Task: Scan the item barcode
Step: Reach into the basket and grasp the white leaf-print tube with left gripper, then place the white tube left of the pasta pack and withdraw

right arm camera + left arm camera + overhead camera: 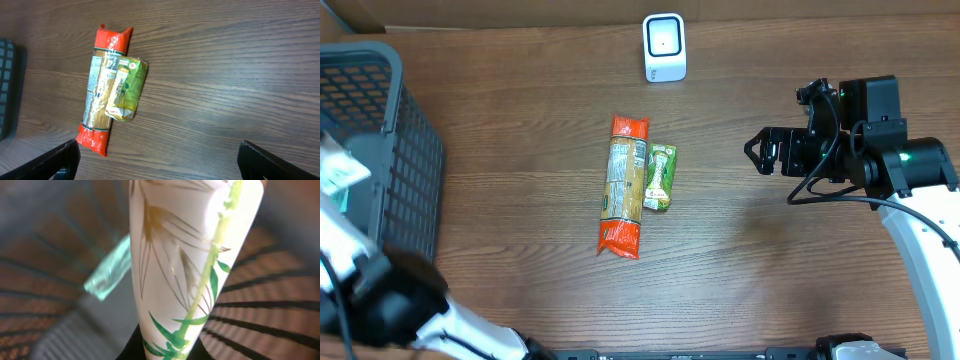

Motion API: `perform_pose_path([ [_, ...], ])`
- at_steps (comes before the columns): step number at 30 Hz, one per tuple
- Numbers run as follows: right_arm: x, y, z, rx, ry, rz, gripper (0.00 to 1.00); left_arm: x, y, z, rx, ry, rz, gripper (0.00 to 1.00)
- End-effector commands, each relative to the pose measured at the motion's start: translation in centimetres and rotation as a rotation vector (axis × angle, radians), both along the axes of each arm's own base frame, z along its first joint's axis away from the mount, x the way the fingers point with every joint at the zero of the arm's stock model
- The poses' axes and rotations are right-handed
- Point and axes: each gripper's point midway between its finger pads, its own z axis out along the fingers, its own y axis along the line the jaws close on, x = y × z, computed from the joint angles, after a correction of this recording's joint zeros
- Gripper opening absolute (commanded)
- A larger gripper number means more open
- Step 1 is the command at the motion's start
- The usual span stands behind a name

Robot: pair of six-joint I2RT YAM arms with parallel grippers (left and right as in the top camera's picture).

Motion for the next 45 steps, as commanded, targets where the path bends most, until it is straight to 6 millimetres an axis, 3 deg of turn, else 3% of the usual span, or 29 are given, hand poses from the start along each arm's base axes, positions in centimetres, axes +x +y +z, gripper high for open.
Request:
perform_pose_path([
  [1,0.3,0.3,1.0,0.009,-0.025,0.007,1.0,-1.0,-6.5,10.4,0.107,-0.225,-0.104,0.04],
  [5,0.3,0.3,1.0,0.009,-0.025,0.007,1.0,-1.6,-13.4,14.7,0.15,-0.309,-0.236,0.04],
  [7,0.3,0.3,1.0,0.009,-0.026,0.007,1.0,-1.2,-17.2,14.8,0.13,-0.309,-0.328,0.04],
  [9,0.4,0.3,1.0,0.009,-0.028,0.007,1.0,-0.6,-21.1,13.5,0.084,-0.262,-0.429,0.04],
  [13,0.5,0.3,1.1,0.01,-0.036,0.007,1.0,0.5,-27.8,6.5,-0.074,-0.048,-0.546,0.04],
  [19,0.8,0.4,1.3,0.012,-0.052,0.008,1.0,1.2,-33.5,-7.7,-0.241,0.302,-0.592,0.04],
  [20,0.8,0.4,1.3,0.009,-0.053,0.01,1.0,1.3,-35.1,-11.8,-0.272,0.368,-0.613,0.04],
  [22,0.8,0.4,1.3,0.009,-0.053,0.01,1.0,1.4,-37.0,-15.5,-0.311,0.404,-0.654,0.04],
  [26,0.8,0.4,1.3,0.009,-0.052,0.01,1.0,1.7,-39.3,-20.9,-0.341,0.437,-0.659,0.04],
  [30,0.8,0.4,1.3,0.01,-0.051,0.01,1.0,2.2,-40.1,-23.9,-0.336,0.454,-0.668,0.05],
  [34,0.7,0.4,1.2,0.009,-0.048,0.01,1.0,2.8,-40.1,-24.5,-0.325,0.448,-0.684,0.41],
  [37,0.7,0.4,1.2,0.009,-0.047,0.01,1.0,3.6,-39.8,-23.7,-0.308,0.428,-0.711,0.52],
  [41,0.7,0.4,1.2,0.009,-0.046,0.01,1.0,5.0,-39.1,-20.3,-0.293,0.394,-0.717,0.55],
  [45,0.7,0.4,1.2,0.009,-0.045,0.01,1.0,7.3,-37.8,-13.5,-0.251,0.303,-0.726,0.52],
])
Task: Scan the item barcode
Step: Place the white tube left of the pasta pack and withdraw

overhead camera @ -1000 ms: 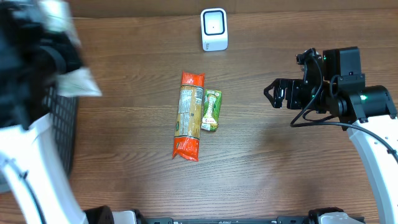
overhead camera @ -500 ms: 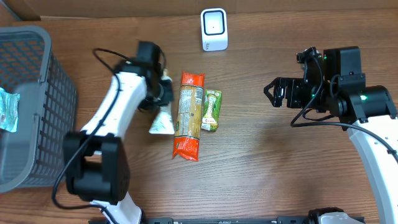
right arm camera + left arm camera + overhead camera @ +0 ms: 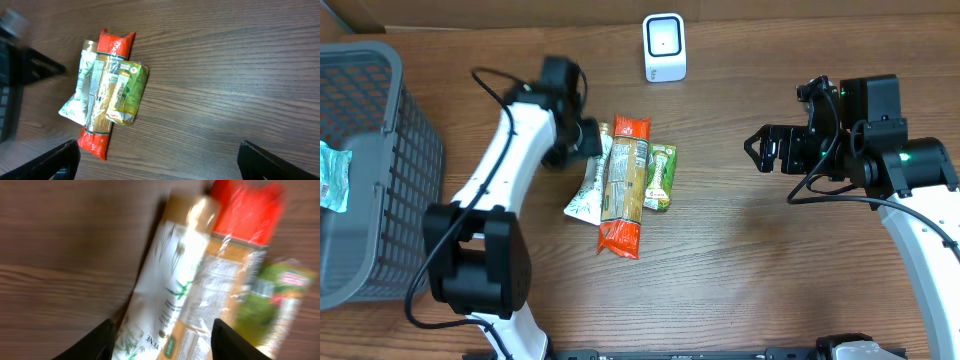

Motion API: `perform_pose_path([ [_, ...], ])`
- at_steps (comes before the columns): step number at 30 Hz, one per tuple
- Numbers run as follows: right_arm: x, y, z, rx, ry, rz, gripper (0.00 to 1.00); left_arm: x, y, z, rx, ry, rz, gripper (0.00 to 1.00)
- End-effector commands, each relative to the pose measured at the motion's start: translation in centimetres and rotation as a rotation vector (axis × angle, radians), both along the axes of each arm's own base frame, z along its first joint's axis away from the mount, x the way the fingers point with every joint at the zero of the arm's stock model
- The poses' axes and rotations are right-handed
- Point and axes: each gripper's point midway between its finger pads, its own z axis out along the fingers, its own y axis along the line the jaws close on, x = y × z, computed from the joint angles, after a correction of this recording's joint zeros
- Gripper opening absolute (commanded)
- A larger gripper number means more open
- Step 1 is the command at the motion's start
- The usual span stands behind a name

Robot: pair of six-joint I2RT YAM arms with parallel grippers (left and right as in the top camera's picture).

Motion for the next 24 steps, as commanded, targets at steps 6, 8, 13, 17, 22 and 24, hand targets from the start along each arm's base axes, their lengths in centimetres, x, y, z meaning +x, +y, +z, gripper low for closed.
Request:
perform_pose_path([
  [6,0.1,0.3,0.8,0.006,-0.016,0.01,1.0,3.9,5.1,19.1,0.029,-0.361,0.006,0.54],
  [8,0.1,0.3,0.8,0.006,-0.015,0.01,1.0,2.7,7.6,22.3,0.058,-0.403,0.065,0.54],
  [13,0.1,0.3,0.9,0.006,-0.018,0.01,1.0,-2.0,15.5,25.7,0.179,-0.389,0.255,0.52],
  [17,0.1,0.3,0.9,0.006,-0.019,0.01,1.0,-4.8,20.8,26.0,0.175,-0.375,0.372,0.45],
  [22,0.0,0.3,0.8,0.006,-0.013,0.01,1.0,-8.2,25.7,25.4,0.164,-0.341,0.524,0.41],
  [24,0.0,0.3,0.8,0.006,-0.01,0.01,1.0,-9.6,27.7,24.6,0.179,-0.305,0.594,0.35],
])
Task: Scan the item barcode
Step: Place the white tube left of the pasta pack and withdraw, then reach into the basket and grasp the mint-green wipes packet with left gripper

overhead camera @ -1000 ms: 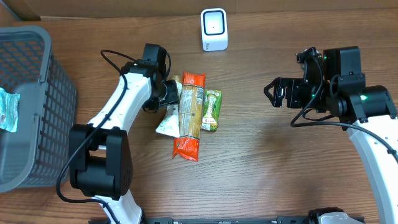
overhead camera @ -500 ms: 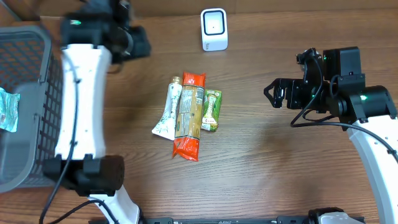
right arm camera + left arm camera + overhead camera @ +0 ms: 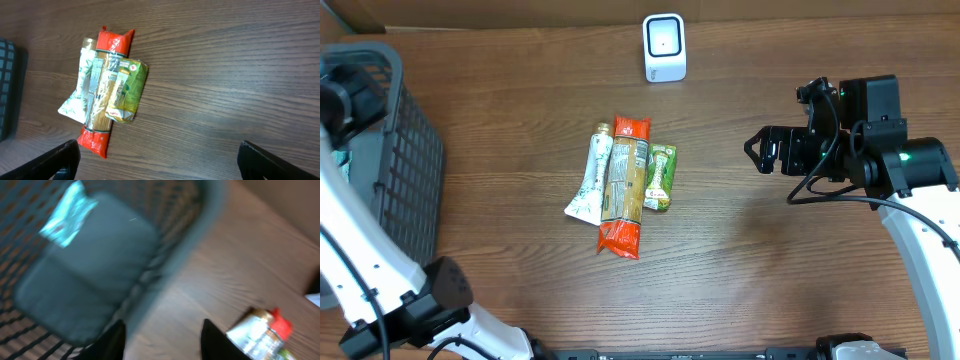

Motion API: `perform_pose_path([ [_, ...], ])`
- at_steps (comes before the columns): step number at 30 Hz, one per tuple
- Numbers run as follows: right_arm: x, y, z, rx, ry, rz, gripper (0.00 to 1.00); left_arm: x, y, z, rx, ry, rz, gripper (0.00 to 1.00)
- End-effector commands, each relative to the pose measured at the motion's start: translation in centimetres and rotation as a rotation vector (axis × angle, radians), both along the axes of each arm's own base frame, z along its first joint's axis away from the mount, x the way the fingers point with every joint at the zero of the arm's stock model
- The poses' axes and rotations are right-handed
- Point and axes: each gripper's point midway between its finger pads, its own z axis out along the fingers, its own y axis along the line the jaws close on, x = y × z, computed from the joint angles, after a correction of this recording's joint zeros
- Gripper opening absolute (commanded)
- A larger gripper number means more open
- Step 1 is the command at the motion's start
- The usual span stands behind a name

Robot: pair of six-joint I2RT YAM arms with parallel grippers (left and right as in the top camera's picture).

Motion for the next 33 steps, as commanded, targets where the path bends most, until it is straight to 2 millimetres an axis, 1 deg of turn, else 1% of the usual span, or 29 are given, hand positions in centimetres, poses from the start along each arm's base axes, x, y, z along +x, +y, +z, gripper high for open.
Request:
perform_pose_path([
  [1,0.3,0.3,0.9,0.008,-0.025,0.01,1.0,-2.7,2.5,-0.1,-0.007,0.008,0.092,0.34],
  [3,0.3,0.3,0.9,0.007,-0.025,0.01,1.0,-3.1,4.6,-0.4,-0.001,-0.007,0.166,0.34],
  [5,0.3,0.3,0.9,0.008,-0.025,0.01,1.0,-3.1,6.8,-0.3,0.023,-0.043,0.216,0.36],
  [9,0.3,0.3,0.9,0.007,-0.025,0.01,1.0,-2.2,11.0,-0.5,0.114,-0.094,0.279,0.46],
  [10,0.3,0.3,0.9,0.007,-0.024,0.01,1.0,-1.9,11.9,-0.7,0.143,-0.093,0.285,0.51],
  [11,0.3,0.3,0.9,0.007,-0.024,0.01,1.0,-1.5,12.8,-1.1,0.173,-0.09,0.287,0.54],
  [13,0.3,0.3,0.8,0.007,-0.021,0.01,1.0,-0.6,14.1,-2.3,0.205,-0.082,0.274,0.55],
  [16,0.4,0.3,0.5,0.006,-0.012,0.01,1.0,0.6,15.3,-4.7,0.222,-0.056,0.232,0.54],
  [19,0.6,0.4,0.0,0.004,0.004,0.01,1.0,1.4,16.0,-7.7,0.251,0.011,0.137,0.54],
  [20,0.6,0.4,-0.1,0.003,0.009,0.01,1.0,1.5,16.3,-8.8,0.26,0.04,0.104,0.54],
  [21,0.7,0.4,-0.5,0.002,0.019,0.01,1.0,1.5,16.8,-10.5,0.269,0.084,0.073,0.54],
  [22,0.8,0.4,-0.6,0.002,0.022,0.01,1.0,1.5,16.9,-10.9,0.271,0.096,0.066,0.54],
  [24,0.9,0.4,-1.0,0.0,0.036,0.01,1.0,1.6,17.3,-13.0,0.264,0.141,0.029,0.54],
  [26,1.0,0.4,-1.4,-0.002,0.047,0.01,1.0,1.9,17.6,-15.4,0.245,0.187,-0.007,0.54],
  [27,1.1,0.4,-1.7,-0.002,0.055,0.01,1.0,2.2,17.9,-16.9,0.233,0.213,-0.03,0.54],
  [31,1.2,0.4,-2.2,-0.004,0.072,0.009,1.0,2.9,18.6,-20.4,0.216,0.264,-0.085,0.54],
  [33,1.3,0.5,-2.4,-0.004,0.079,0.009,1.0,3.1,18.8,-21.7,0.216,0.283,-0.114,0.54],
])
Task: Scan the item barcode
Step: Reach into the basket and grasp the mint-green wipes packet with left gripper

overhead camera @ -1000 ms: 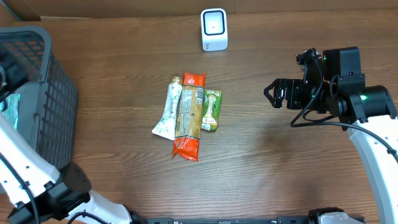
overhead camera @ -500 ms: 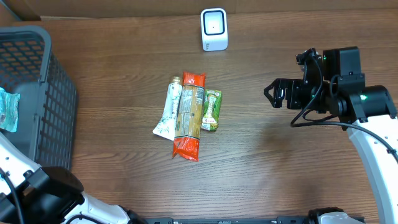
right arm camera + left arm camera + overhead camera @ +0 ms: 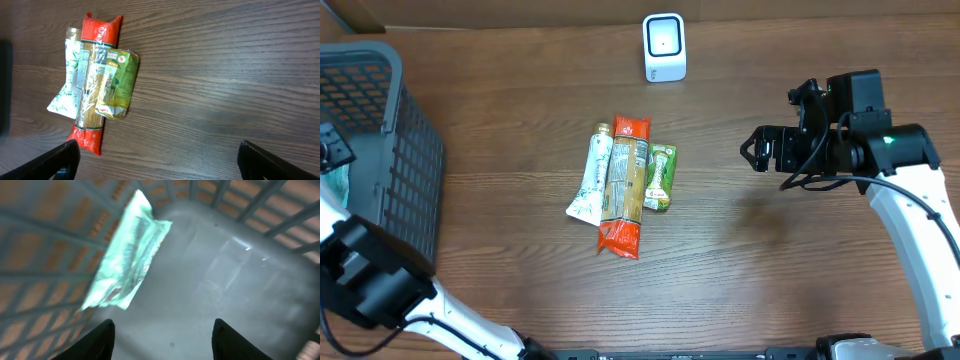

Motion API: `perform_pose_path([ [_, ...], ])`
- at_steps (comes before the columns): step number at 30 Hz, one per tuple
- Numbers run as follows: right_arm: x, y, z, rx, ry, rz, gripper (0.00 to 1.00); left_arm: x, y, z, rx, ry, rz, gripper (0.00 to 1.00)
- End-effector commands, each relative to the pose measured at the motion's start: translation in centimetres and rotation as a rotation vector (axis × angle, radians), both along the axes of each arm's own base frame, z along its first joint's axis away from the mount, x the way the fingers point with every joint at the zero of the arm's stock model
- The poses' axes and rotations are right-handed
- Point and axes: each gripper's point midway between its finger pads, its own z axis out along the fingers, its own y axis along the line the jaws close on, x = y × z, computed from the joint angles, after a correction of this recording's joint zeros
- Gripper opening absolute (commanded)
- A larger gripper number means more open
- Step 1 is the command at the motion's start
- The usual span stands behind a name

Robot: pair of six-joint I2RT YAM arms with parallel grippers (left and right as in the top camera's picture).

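Observation:
The white scanner (image 3: 664, 47) stands at the table's back middle. In front of it lie a white tube (image 3: 588, 187), a red-ended spaghetti pack (image 3: 625, 185) and a green pouch (image 3: 660, 177), side by side. They also show in the right wrist view as tube (image 3: 67, 80), pack (image 3: 92, 82) and pouch (image 3: 119, 82). My left gripper (image 3: 162, 340) is open and empty inside the grey basket (image 3: 415, 170), over a mint-green packet (image 3: 127, 255). My right gripper (image 3: 760, 150) hangs open and empty over bare wood right of the items.
The basket fills the table's left end, its floor (image 3: 225, 280) grey and smooth. My left arm (image 3: 370, 280) rises from the front left corner. Brown wood stretches between the items and my right arm (image 3: 900, 190).
My left gripper was above the basket's rim with the table in its view; now it is down inside the basket over the mint-green packet. My right gripper has shifted slightly left.
First my left gripper held the white tube in the basket, with only the pack and pouch on the table. Then it stood open over the tube, laid beside the pack. Afterwards it was back at the basket, and now inside it. My right gripper stayed open.

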Motion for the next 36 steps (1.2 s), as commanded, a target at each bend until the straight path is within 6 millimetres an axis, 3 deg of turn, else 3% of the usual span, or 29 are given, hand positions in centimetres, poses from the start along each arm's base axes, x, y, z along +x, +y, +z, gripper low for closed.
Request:
perform_pose_path([
  [1,0.5,0.4,0.4,0.007,-0.011,0.009,1.0,0.0,0.8,-3.0,0.008,0.08,-0.083,0.54],
  [8,0.7,0.4,-0.3,0.005,0.009,0.007,1.0,1.1,2.7,-5.2,0.059,0.092,-0.126,0.64],
  [19,0.9,0.4,-0.3,0.006,0.004,0.007,1.0,1.6,4.2,-7.3,0.093,0.119,-0.19,0.68],
  [32,1.0,0.4,-0.2,0.006,0.001,0.006,1.0,-0.5,6.5,-7.5,0.1,0.117,-0.141,0.6],
  [36,0.9,0.4,-0.3,0.007,0.003,0.006,1.0,0.2,5.9,-8.7,0.049,0.079,-0.162,0.58],
])
